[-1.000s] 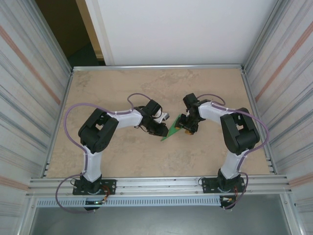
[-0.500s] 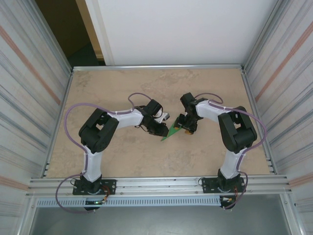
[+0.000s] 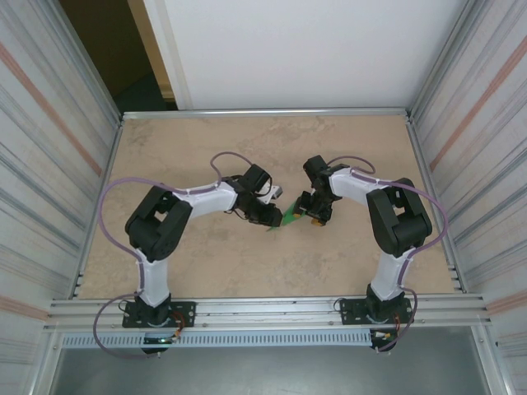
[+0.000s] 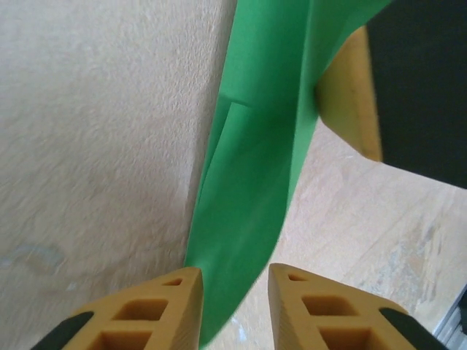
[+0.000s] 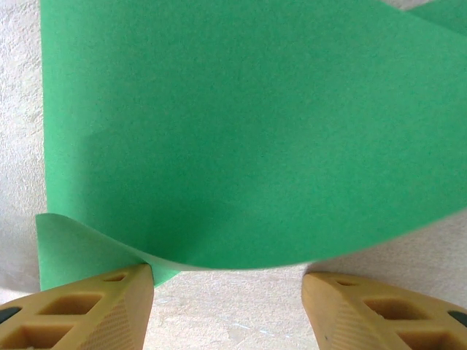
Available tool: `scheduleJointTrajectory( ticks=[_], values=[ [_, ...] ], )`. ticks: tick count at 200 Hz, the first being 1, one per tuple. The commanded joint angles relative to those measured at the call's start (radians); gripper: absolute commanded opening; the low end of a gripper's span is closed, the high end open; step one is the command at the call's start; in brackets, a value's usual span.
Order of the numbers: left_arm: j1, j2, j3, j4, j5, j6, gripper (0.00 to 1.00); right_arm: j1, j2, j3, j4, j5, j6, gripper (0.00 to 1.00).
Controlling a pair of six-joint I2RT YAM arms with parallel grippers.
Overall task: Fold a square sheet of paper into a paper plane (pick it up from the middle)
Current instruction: Fold the wing for the fifth time at the center of the table.
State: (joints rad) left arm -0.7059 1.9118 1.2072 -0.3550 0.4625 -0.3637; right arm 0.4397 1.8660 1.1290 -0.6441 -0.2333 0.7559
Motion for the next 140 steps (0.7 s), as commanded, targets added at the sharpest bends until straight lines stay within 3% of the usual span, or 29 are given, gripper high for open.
scheduleJointTrajectory(
  ticks=[1, 55, 72, 99, 140],
  values=[
    [0.009, -0.084, -0.024, -0.004, -0.035, -0.028, 0.33, 0.019, 0.213, -0.095, 0.173, 0.099, 0.001, 0.61],
    [-0.013, -0.105, -0.052, 0.095, 0.02, -0.044, 0.31, 0.012, 0.223, -0.09, 0.176, 0.086, 0.004, 0.62],
    [-0.022, -0.103, -0.052, 0.099, -0.012, -0.02, 0.31, 0.008, 0.222, -0.086, 0.175, 0.08, 0.004, 0.62],
    [-0.014, -0.081, -0.06, 0.089, -0.085, 0.037, 0.4, 0.003, 0.213, -0.087, 0.176, 0.077, 0.0, 0.62],
    [-0.012, -0.011, -0.041, 0.087, -0.025, 0.1, 0.52, 0.0, 0.206, -0.087, 0.175, 0.069, -0.002, 0.62]
  ],
)
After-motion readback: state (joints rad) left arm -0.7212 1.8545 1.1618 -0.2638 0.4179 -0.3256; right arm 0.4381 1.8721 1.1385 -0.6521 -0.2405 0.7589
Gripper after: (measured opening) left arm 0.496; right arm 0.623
